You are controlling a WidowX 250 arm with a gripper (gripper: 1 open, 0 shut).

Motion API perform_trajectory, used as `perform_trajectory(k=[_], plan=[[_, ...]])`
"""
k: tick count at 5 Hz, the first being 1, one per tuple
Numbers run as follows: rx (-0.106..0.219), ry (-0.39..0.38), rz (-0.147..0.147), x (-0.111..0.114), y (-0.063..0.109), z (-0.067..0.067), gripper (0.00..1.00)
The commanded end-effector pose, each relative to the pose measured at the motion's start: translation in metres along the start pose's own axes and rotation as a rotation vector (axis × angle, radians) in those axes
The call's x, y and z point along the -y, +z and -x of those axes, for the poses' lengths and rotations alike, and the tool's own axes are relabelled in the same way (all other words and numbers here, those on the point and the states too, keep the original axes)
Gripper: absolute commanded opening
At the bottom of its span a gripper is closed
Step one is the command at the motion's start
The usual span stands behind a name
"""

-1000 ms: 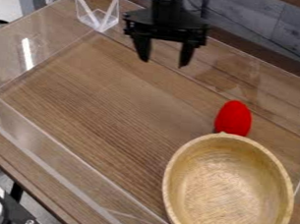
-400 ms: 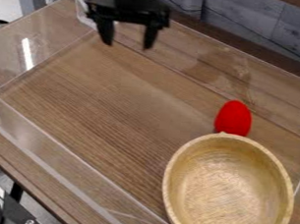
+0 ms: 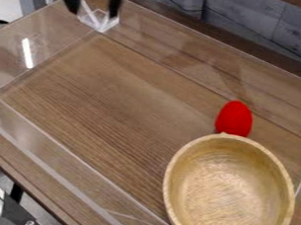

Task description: Move the red fruit to the right

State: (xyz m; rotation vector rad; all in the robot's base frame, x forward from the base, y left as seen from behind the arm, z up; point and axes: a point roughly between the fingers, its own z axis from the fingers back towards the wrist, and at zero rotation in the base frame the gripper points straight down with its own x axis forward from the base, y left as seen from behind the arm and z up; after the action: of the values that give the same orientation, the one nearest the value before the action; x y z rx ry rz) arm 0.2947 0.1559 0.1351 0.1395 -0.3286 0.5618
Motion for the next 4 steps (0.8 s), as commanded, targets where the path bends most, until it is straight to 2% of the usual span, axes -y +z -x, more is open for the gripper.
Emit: perform_trajectory(k=[1,3,4], plan=[[0.058,-0.016,0.001,-0.009,0.008,-0.019,1.0],[0.076,-0.071,0.01,0.019,-0.005,-0.03,1.0],[0.072,-0.068,0.007,0.008,-0.009,-0.028,1.0]])
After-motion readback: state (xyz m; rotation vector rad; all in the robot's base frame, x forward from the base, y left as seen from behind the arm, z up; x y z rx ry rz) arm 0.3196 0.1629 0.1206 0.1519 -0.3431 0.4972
